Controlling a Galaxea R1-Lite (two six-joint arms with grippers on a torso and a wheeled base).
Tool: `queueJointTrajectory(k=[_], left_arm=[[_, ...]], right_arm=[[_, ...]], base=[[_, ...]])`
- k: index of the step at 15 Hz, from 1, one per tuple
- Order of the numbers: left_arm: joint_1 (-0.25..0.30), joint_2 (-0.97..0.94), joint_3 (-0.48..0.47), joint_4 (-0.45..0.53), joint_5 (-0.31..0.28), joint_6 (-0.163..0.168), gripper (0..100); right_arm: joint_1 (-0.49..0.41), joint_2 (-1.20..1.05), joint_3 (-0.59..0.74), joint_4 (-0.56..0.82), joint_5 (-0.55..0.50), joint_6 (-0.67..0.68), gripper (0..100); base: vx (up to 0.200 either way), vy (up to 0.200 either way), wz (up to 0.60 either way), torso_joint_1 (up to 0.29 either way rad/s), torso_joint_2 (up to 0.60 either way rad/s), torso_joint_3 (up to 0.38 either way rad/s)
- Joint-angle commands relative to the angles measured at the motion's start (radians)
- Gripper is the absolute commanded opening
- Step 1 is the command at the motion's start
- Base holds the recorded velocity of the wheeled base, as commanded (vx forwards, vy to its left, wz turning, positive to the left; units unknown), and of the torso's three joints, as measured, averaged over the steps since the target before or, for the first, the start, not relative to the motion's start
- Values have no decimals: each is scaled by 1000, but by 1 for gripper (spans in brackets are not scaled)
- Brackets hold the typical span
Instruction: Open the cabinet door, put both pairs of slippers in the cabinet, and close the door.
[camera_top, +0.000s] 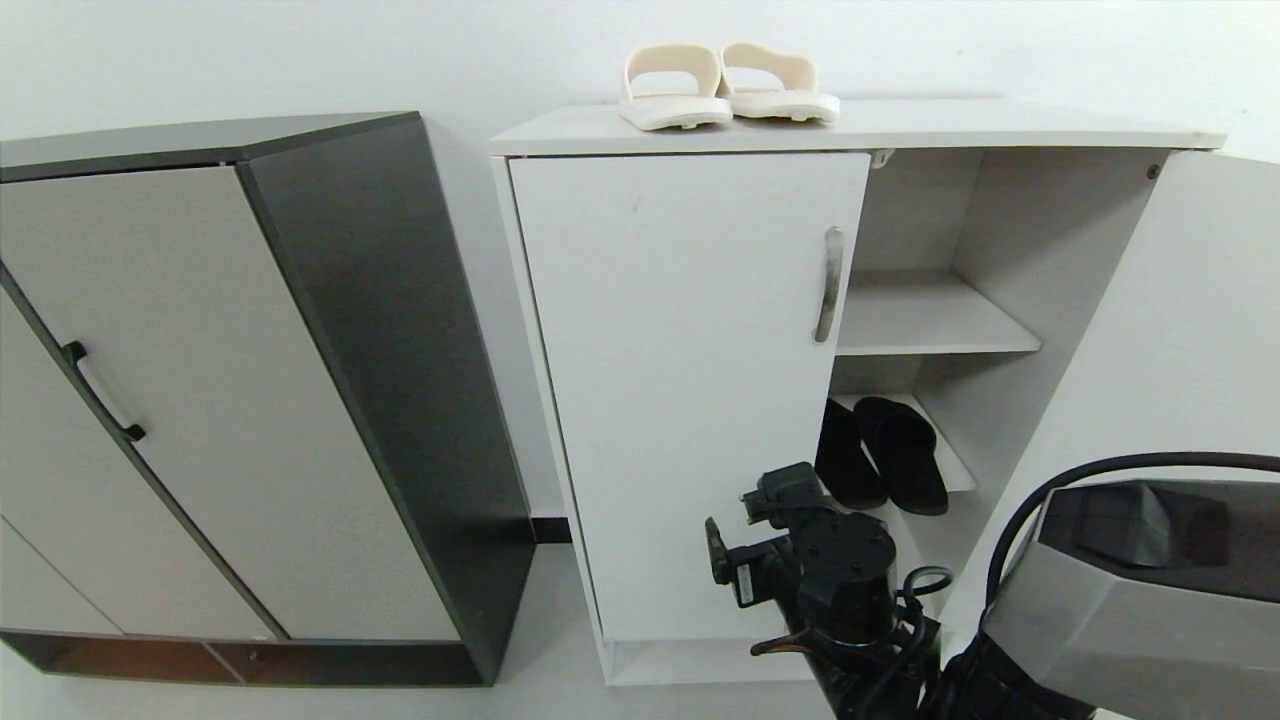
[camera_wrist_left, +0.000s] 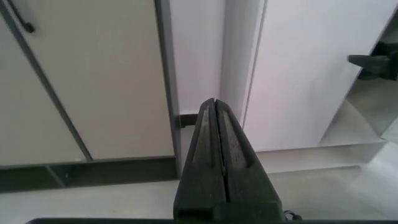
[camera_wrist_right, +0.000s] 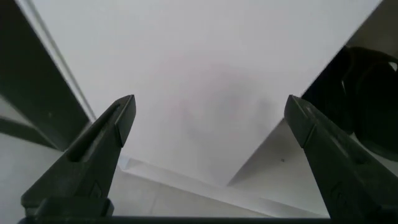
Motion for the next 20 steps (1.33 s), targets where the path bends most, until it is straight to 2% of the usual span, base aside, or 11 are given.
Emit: queueJointTrajectory(k=[1, 5, 9, 20], left_arm=[[0, 1, 0, 0, 0, 0, 0], [0, 1, 0, 0, -1, 0, 0], [0, 1, 0, 0, -1, 0, 0], [0, 1, 0, 0, -1, 0, 0]], right_arm=[[1, 11, 0, -1, 0, -1, 100], [5, 16, 0, -10, 1, 1, 100], [6, 14, 0, -15, 1, -5, 100], [5, 17, -3, -15, 1, -5, 100]], base=[[0, 0, 0, 0, 0, 0], [0, 0, 0, 0, 0, 0], [0, 0, 0, 11, -190, -281], [0, 0, 0, 108, -479, -340]])
